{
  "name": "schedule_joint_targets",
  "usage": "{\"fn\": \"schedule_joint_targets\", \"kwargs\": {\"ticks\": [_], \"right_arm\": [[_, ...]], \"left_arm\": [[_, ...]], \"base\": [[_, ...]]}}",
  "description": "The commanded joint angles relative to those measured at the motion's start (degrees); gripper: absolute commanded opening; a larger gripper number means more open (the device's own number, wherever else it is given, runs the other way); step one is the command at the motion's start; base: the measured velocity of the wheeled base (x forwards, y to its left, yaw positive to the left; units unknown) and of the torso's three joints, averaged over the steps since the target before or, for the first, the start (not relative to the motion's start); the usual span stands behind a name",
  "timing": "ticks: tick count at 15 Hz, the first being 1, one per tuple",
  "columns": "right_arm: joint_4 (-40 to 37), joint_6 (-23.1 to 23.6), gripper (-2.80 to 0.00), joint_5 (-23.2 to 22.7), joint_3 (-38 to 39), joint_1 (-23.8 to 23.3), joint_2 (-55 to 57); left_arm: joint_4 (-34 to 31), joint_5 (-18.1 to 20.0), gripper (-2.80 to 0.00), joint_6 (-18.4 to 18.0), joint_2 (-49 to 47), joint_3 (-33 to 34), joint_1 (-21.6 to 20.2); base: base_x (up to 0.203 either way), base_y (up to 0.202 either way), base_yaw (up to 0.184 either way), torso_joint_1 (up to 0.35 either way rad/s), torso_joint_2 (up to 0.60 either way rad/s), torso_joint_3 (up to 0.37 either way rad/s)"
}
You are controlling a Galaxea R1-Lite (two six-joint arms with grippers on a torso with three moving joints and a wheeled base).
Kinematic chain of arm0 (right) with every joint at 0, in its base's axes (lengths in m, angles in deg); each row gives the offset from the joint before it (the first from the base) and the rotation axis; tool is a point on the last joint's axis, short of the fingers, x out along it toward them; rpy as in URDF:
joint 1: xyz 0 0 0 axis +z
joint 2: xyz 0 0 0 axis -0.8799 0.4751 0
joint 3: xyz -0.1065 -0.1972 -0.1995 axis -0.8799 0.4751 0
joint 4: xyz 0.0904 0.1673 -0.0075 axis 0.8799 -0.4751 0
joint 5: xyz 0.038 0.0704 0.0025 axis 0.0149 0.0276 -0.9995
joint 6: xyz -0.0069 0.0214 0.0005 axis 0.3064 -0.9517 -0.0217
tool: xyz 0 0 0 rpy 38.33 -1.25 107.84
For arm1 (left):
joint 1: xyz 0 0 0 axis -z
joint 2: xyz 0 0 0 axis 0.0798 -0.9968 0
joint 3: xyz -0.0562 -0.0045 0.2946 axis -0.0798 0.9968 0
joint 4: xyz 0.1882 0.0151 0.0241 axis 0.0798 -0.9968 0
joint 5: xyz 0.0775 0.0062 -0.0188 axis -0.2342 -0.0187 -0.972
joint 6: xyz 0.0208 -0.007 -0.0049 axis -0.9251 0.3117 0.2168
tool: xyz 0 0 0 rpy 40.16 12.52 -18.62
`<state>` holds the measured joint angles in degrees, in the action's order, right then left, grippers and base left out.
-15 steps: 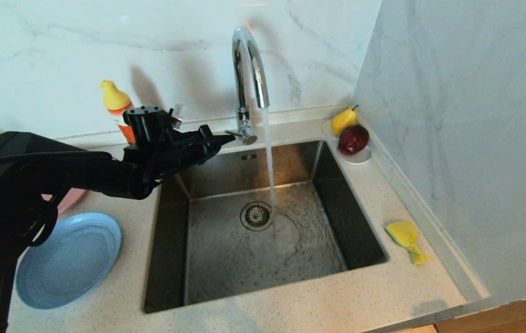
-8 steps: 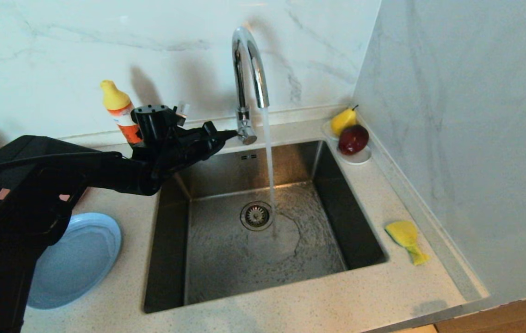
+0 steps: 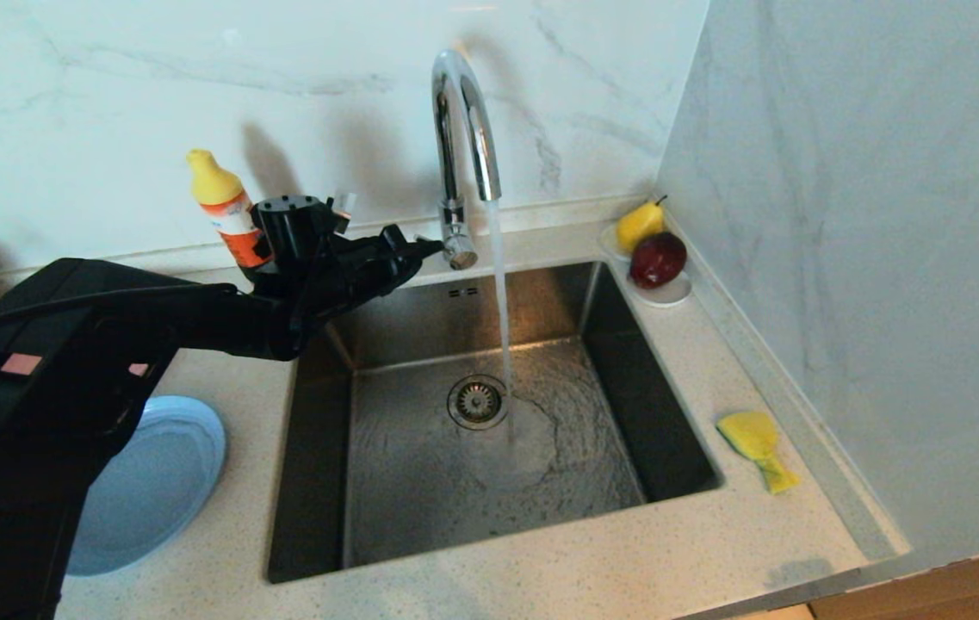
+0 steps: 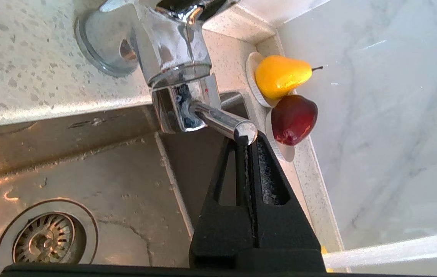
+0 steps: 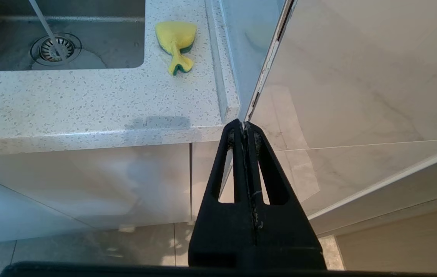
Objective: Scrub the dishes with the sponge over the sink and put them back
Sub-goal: Turn off the faucet
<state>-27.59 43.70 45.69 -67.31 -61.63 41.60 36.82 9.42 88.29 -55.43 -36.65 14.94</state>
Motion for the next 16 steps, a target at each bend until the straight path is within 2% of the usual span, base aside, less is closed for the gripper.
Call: {"fn": "schedule_joint_targets", "kwargs": {"ticks": [1,6,11,13,16], "right_arm": [[-0.05,0.06,-2.8,-0.02,0.0,0.0,-0.01],[-0.02,0.06,-2.8,-0.02,0.0,0.0,-0.01],[-0.02,0.06,-2.8,-0.02,0.0,0.0,-0.01],[-0.02,0.06,-2.8,-0.02,0.0,0.0,-0.01],[-0.02,0.06,-2.8,-0.02,0.0,0.0,-0.01]], "left_arm": [[-1.05,-1.01,-2.8,0.27,-0.58,-2.0,0.01],[-3.03,-2.42,-2.8,1.64,-1.54,-5.47,-0.25],[-3.12,-2.42,-2.8,2.08,-1.25,-5.39,-0.61],[-3.02,-2.33,-2.8,2.48,0.39,-4.29,-0.61],[-1.96,-1.97,-2.8,2.53,7.9,3.46,-0.53]], "base": [[0.0,0.0,0.0,0.0,0.0,0.0],[0.0,0.0,0.0,0.0,0.0,0.0],[0.0,0.0,0.0,0.0,0.0,0.0],[0.0,0.0,0.0,0.0,0.0,0.0],[0.0,0.0,0.0,0.0,0.0,0.0]]}}
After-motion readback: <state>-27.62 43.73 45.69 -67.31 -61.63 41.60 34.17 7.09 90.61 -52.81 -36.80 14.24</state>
